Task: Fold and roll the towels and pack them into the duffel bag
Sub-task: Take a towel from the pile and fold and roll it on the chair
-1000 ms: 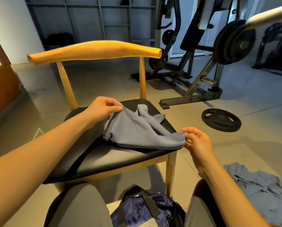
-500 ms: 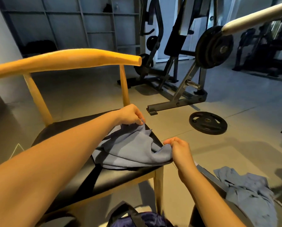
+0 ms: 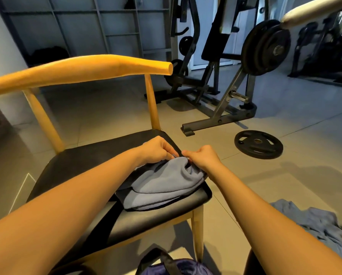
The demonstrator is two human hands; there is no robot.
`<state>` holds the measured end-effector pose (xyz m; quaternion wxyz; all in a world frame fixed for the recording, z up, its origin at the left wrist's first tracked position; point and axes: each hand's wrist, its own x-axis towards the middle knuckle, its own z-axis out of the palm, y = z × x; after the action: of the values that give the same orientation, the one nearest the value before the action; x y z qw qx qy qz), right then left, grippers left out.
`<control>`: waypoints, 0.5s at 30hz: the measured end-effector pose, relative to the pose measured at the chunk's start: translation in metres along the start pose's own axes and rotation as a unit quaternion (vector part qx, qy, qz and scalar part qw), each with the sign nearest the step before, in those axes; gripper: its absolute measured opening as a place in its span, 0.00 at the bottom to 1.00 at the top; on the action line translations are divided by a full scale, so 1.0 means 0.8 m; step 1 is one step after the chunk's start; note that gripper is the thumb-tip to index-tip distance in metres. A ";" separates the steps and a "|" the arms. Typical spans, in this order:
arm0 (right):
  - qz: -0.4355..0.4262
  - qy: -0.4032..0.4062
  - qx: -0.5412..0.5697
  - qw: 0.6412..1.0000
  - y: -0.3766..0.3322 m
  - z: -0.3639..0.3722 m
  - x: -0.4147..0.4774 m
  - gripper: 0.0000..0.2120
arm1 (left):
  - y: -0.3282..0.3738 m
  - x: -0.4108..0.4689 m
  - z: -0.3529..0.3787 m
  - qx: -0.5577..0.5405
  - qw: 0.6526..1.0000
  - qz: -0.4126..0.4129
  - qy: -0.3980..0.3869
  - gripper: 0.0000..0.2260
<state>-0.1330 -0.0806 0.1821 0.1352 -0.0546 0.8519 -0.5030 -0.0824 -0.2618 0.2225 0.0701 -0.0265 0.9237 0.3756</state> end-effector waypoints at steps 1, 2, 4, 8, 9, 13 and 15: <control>0.006 -0.008 -0.008 1.000 -0.003 0.001 0.004 0.21 | 0.001 -0.002 0.000 -0.004 1.000 0.000 0.002 0.06; 0.010 -0.013 -0.018 1.000 -0.005 0.002 0.007 0.20 | 0.001 -0.003 0.000 -0.007 1.000 -0.001 0.003 0.06; 0.012 -0.021 -0.027 0.999 -0.010 0.003 0.007 0.14 | 0.001 -0.006 0.000 -0.006 1.000 -0.003 0.008 0.06; 0.009 -0.035 -0.009 0.999 -0.020 -0.003 0.002 0.12 | 0.007 -0.017 -0.003 -0.017 1.000 0.009 0.021 0.07; 0.002 -0.044 0.004 0.999 -0.024 -0.007 -0.001 0.11 | 0.010 -0.020 -0.005 -0.022 0.999 0.012 0.024 0.07; -0.054 -0.073 0.029 0.995 -0.051 -0.029 -0.015 0.06 | 0.023 -0.040 -0.026 -0.012 0.998 0.038 0.051 0.08; -0.098 -0.088 0.024 0.991 -0.074 -0.039 -0.029 0.06 | 0.032 -0.056 -0.041 0.000 0.994 0.067 0.088 0.07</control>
<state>-0.1221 -0.0776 0.2519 0.1606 -0.1784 0.8150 -0.5274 -0.0445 -0.2661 0.2701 -0.0369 0.0027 0.9259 0.3761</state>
